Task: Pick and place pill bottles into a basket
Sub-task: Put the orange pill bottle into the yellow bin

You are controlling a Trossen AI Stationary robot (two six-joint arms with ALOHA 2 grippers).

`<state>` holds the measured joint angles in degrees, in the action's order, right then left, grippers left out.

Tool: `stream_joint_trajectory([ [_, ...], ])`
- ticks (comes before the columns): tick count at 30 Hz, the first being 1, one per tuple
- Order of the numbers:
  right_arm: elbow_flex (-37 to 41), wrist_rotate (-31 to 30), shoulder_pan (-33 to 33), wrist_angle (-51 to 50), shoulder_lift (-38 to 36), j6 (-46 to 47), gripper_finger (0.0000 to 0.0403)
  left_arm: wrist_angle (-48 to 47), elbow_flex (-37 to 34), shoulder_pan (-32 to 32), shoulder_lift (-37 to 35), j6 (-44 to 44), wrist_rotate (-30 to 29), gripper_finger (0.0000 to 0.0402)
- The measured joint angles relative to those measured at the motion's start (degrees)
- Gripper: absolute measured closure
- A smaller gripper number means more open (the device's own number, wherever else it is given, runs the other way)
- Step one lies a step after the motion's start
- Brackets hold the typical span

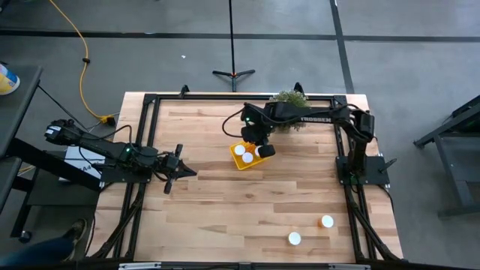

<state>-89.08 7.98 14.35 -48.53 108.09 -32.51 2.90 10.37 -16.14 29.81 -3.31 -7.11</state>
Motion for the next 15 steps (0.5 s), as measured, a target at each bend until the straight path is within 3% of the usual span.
stream_joint_trajectory([
  [4, -0.02, 0.11, -0.02, 0.10, 2.23, -0.52, 0.0335, -0.05, 0.00, -0.01, -0.01, 0.00, 0.00, 0.0355],
  [11, -0.02, 0.31, 0.00, 0.25, 2.91, -1.01, 0.0245, -0.02, 0.00, 0.00, 0.02, 0.02, 0.00, 0.0355],
  [15, -0.05, 0.47, -0.11, 1.42, 3.36, -2.86, 0.0215, 0.00, 0.00, -0.01, 0.02, 0.02, 0.00, 0.0355],
])
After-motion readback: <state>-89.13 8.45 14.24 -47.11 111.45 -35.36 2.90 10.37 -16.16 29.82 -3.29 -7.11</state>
